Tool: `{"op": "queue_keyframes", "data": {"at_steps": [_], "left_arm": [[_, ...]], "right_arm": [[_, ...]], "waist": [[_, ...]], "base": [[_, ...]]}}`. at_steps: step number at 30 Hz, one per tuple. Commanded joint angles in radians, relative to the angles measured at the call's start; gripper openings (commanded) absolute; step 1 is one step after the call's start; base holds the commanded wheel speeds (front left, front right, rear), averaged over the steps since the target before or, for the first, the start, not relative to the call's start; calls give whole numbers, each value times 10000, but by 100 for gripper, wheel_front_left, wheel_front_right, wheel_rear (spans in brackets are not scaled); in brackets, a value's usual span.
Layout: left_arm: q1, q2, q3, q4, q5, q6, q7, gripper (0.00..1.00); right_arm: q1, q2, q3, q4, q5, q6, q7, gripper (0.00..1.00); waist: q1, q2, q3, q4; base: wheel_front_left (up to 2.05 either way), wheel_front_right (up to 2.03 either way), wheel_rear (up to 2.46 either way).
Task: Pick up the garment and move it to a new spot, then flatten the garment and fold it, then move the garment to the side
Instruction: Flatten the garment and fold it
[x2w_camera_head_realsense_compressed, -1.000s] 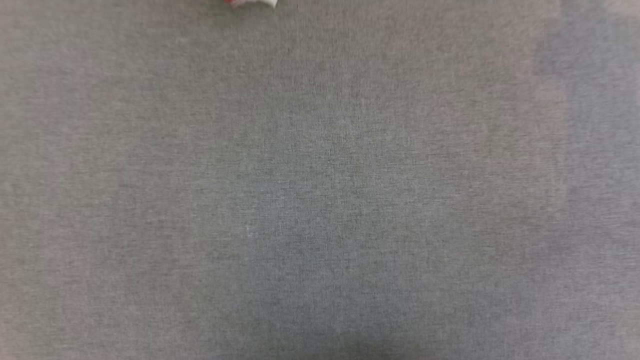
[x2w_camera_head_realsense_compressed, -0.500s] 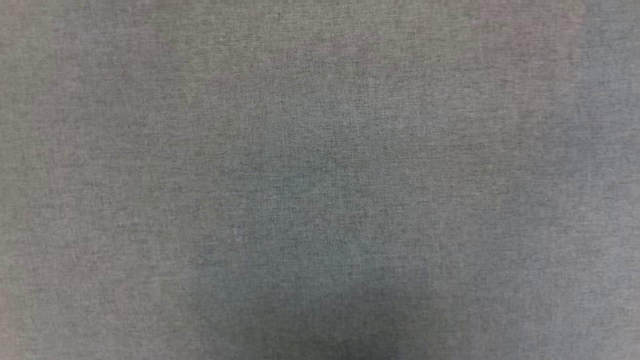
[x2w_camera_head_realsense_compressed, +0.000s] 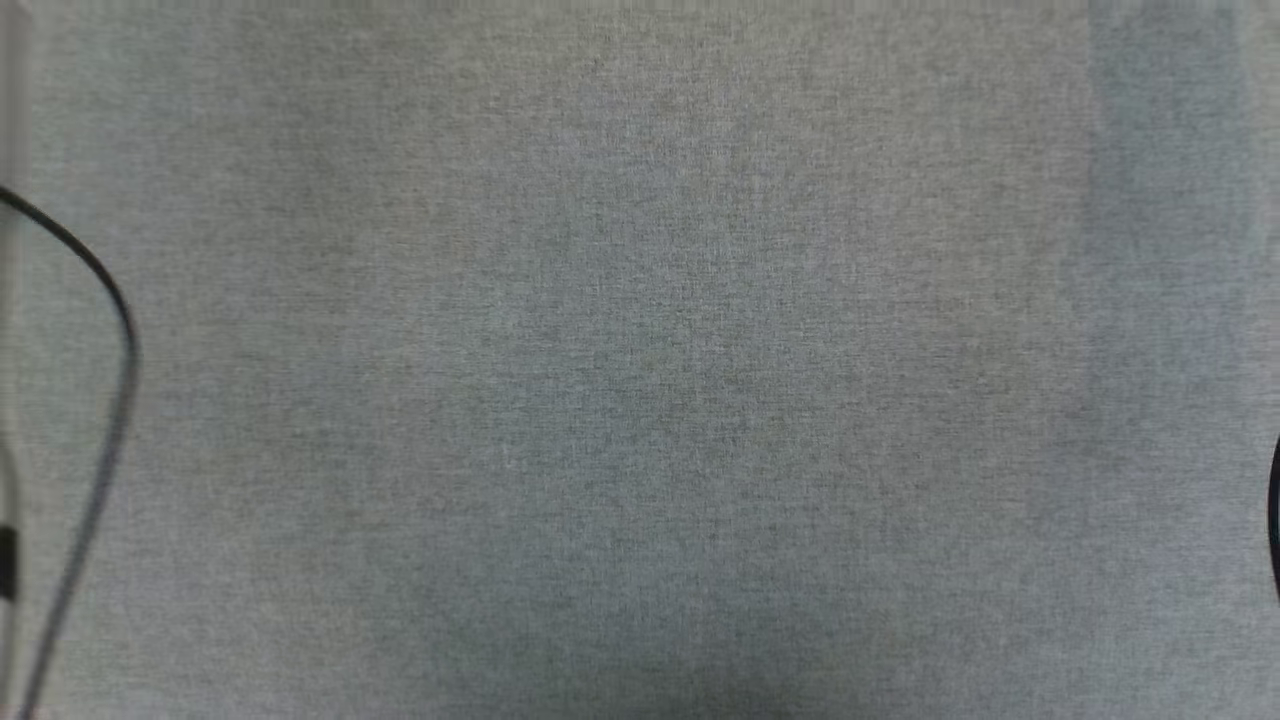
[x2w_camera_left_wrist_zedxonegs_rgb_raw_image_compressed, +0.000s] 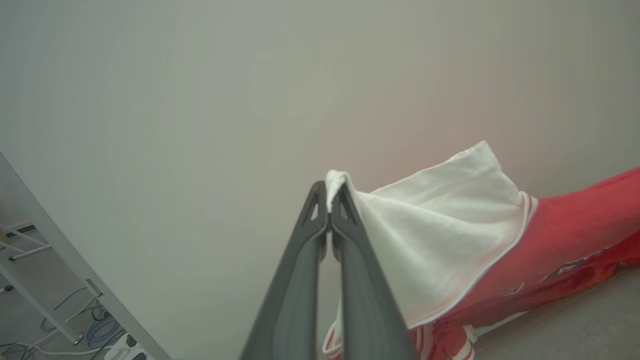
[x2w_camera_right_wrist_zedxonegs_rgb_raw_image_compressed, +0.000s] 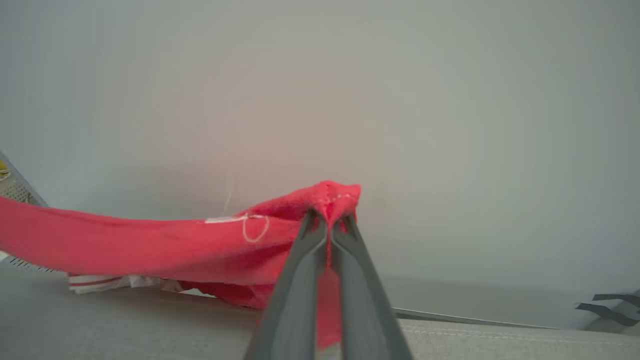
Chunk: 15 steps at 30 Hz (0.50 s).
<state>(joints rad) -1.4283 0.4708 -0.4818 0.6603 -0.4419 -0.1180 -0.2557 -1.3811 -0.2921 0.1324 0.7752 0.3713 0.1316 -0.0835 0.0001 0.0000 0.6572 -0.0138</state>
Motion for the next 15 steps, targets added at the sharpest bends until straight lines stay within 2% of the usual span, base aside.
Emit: {"op": "queue_keyframes", "data": {"at_steps": [1, 8, 15], "left_arm": [[641, -105, 65, -220, -82, -24, -58, 0], [4647, -582, 382, -1610, -187, 29, -59, 0], [7679, -651, 139, -2180, -485, 183, 20, 0]], "right_arm": [[404, -19, 132, -1, 176, -9, -159, 0], [3004, -255, 845, -193, 1229, -9, -198, 0], [5649, -618, 1109, -551, 2406, -9, 106, 0]], "waist": [[-1, 0, -774, 183], [-1, 0, -2370, 440], [-1, 0, -3672, 730]], "base": [[0, 0, 0], [0, 0, 0], [0, 0, 0]]}}
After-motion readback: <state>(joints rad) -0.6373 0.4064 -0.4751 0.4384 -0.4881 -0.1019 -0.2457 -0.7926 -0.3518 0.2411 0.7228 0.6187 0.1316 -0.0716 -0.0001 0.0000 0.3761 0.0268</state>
